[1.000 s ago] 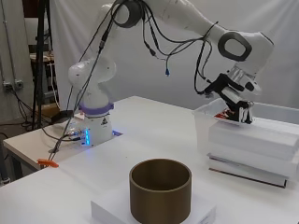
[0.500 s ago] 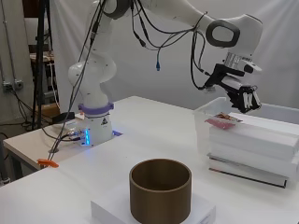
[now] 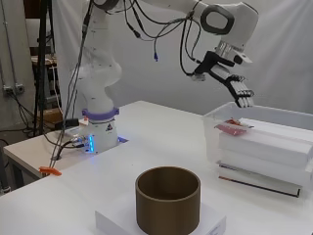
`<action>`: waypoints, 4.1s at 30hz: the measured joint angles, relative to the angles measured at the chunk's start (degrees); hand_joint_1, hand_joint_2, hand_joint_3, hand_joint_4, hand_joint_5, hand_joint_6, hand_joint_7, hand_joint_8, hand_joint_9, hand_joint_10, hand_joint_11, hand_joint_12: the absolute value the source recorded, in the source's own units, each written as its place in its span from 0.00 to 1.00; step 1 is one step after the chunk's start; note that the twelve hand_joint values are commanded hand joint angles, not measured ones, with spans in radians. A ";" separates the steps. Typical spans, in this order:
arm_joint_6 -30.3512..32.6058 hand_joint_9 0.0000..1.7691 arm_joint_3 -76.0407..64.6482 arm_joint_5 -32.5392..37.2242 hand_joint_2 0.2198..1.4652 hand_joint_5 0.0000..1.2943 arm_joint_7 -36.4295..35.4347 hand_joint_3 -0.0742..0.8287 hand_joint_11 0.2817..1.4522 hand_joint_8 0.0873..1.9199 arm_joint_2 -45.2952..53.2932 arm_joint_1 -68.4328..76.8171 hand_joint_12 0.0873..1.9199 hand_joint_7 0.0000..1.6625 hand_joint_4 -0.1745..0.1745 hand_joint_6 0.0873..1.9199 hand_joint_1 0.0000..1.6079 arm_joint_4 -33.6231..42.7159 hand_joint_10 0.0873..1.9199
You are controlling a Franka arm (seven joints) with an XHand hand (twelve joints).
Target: Teleoperate dual arm-hand system to remove items from a box
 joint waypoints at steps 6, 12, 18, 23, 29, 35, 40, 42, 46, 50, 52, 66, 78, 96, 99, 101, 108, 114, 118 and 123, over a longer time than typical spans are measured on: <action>2.86 0.29 -2.26 3.54 0.55 0.30 -2.07 0.08 0.16 0.00 -11.15 -0.82 0.00 0.26 0.68 0.00 0.02 -13.28 0.00; 5.27 0.23 -4.35 7.31 0.56 0.27 -0.98 0.09 0.15 0.00 -9.37 -1.42 0.00 0.18 0.62 0.00 0.05 -11.82 0.00; 5.17 0.22 -4.66 4.58 0.59 0.23 1.18 0.10 0.15 0.00 -3.78 -1.62 0.00 0.16 0.59 0.00 0.04 -9.63 0.00; 5.29 0.23 -4.45 2.96 0.60 0.23 1.72 0.09 0.15 0.00 -0.01 -1.58 0.00 0.17 0.59 0.00 0.03 -7.96 0.00; 4.80 0.22 -3.84 3.51 0.58 0.23 1.84 0.08 0.14 0.00 2.29 -1.56 0.00 0.17 0.62 0.00 0.03 -4.47 0.00; 5.90 0.24 -2.14 2.74 0.57 0.22 1.71 0.08 0.14 0.00 0.27 -1.10 0.00 0.18 0.69 0.00 0.01 -5.32 0.00; 5.19 0.25 -1.75 1.34 0.57 0.22 2.76 0.08 0.14 0.00 -0.18 -1.08 0.00 0.18 0.71 0.00 0.01 -4.46 0.00; 4.65 0.25 -1.78 1.18 0.57 0.22 2.61 0.08 0.14 0.00 0.32 -1.08 0.00 0.18 0.73 0.00 0.00 -4.15 0.00; 5.19 0.25 -1.95 1.14 0.57 0.23 2.34 0.08 0.15 0.00 -0.09 -1.13 0.00 0.18 0.75 0.00 0.00 -6.71 0.00; 5.21 0.25 -1.90 1.26 0.58 0.24 2.46 0.09 0.15 0.00 0.03 -1.12 0.00 0.19 0.77 0.00 0.00 -7.96 0.00; 5.34 0.25 -1.68 1.36 0.58 0.24 2.51 0.09 0.15 0.00 0.17 -1.07 0.00 0.19 0.78 0.00 0.00 -8.19 0.00; 17.46 0.77 -1.15 16.42 0.82 0.58 -2.64 0.09 0.50 1.00 -8.69 -1.23 0.91 0.67 1.00 0.68 0.56 -20.63 1.00; 16.98 0.69 -0.66 16.09 0.86 0.49 -2.48 0.08 0.44 1.00 -5.51 -1.17 0.89 0.59 1.00 0.76 0.51 -16.04 1.00; 19.25 0.42 -6.77 22.14 0.72 0.41 -6.94 0.07 0.21 0.31 4.94 0.39 0.28 0.37 0.82 0.06 0.13 -10.47 0.36; 15.17 0.35 -6.77 20.67 0.67 0.34 -7.19 0.08 0.17 0.00 8.96 0.11 0.00 0.32 0.85 0.00 0.05 -3.99 0.01; 12.70 0.34 -6.74 18.71 0.66 0.33 -6.93 0.08 0.16 0.00 12.16 0.03 0.00 0.31 0.86 0.00 0.03 2.74 0.00; 5.61 0.33 -6.57 14.52 0.67 0.34 -6.22 0.08 0.14 0.00 21.58 -0.10 0.00 0.31 0.79 0.00 0.05 23.10 0.00; 4.13 0.23 -5.51 7.11 0.54 0.25 -5.17 0.05 0.11 0.00 20.21 0.61 0.00 0.20 0.88 0.00 0.01 19.85 0.00; 0.98 0.19 -4.79 2.04 0.45 0.17 -5.45 0.05 0.11 0.00 17.10 1.16 0.00 0.14 0.90 0.00 0.00 14.48 0.00; -5.15 0.20 -3.96 -3.84 0.42 0.14 -4.21 0.06 0.14 0.00 18.56 2.30 0.00 0.12 0.93 0.00 0.00 18.52 0.00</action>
